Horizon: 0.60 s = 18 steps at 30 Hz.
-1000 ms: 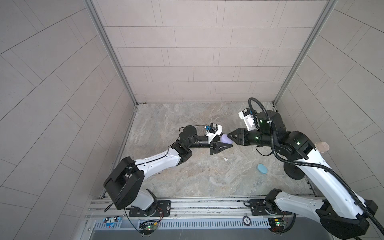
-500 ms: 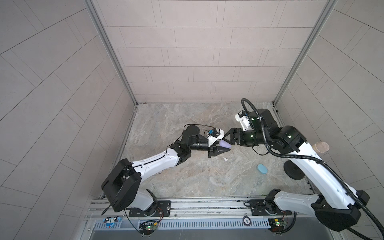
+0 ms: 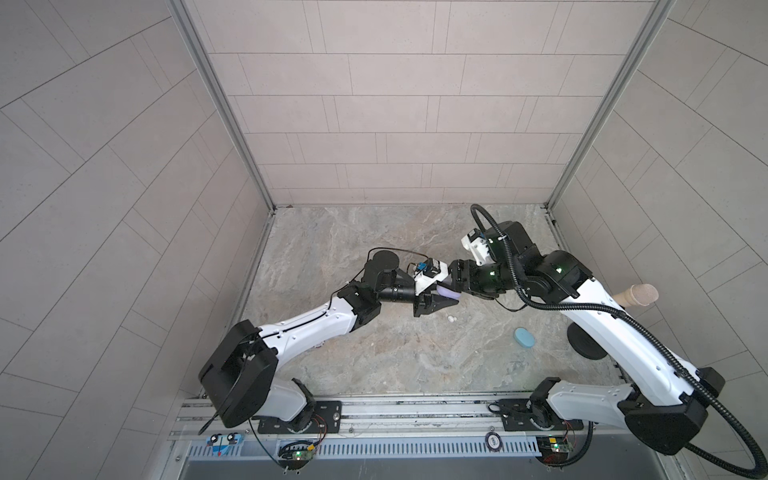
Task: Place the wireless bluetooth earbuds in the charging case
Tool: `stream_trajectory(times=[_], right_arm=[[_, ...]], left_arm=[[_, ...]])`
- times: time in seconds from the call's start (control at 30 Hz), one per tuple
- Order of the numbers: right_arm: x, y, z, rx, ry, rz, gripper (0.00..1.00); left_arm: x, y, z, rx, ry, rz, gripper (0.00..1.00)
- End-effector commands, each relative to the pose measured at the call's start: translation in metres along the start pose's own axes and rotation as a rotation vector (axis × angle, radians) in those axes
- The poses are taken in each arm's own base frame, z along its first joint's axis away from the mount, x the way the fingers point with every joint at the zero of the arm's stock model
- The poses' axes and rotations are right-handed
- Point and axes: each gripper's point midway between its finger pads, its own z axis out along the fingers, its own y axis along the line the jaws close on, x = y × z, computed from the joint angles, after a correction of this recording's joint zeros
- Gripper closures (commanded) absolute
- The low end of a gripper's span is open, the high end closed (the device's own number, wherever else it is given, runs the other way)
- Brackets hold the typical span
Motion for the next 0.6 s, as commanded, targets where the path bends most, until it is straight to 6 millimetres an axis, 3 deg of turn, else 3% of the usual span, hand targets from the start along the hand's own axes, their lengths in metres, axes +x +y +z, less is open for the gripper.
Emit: stream_trajectory(times=[0.0, 0.57], right_arm=[[0.0006, 0.0016, 0.0033, -0.006, 0.0, 0.018, 0.21], [0.0015, 0.0074, 0.0066, -0.038, 0.0, 0.038, 0.41]], left_arm=[[-0.0256, -0.0041, -0.0025, 0.01, -0.051, 0.064, 0.89], [-0.0223, -0.0026, -0.0009, 0.009, -0.049, 0.054, 0.89]])
